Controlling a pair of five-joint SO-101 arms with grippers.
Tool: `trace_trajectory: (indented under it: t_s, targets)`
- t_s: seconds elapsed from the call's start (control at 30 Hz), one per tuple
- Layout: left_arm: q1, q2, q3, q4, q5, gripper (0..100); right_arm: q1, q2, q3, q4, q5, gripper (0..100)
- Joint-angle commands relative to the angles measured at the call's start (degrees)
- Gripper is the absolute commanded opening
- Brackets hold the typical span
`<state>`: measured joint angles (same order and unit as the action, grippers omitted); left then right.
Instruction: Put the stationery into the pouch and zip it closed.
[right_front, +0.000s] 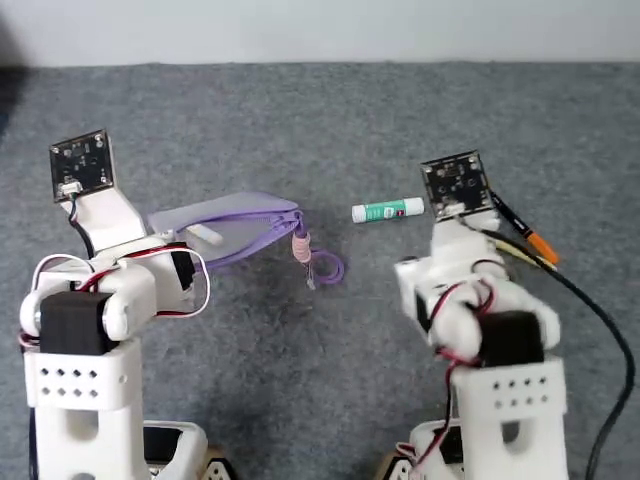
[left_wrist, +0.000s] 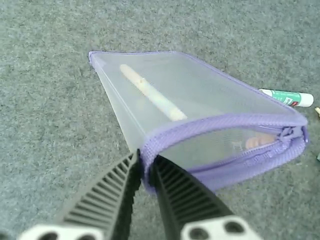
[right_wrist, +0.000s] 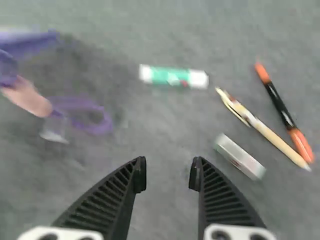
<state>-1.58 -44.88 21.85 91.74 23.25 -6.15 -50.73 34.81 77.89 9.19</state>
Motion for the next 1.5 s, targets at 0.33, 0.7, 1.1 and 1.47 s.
trace_trajectory:
  t_s: [0.33,0.7,1.1,1.47]
  targets:
    - [0.4,0.3,-2.7,0.1,0.5,1,13.0,33.7,-20.7,1.0,14.9,14.3]
    - [0.4,0.3,-2.7,0.1,0.5,1,13.9,55.1,-31.7,0.7,24.7,14.3]
    - [0.4,0.3,-2.7,0.2,0.5,1,16.9,72.3,-42.5,0.6,29.4,14.4]
    - [0.4,0.4,-2.7,0.2,0.5,1,15.8,83.8,-48.4,0.7,29.4,13.9]
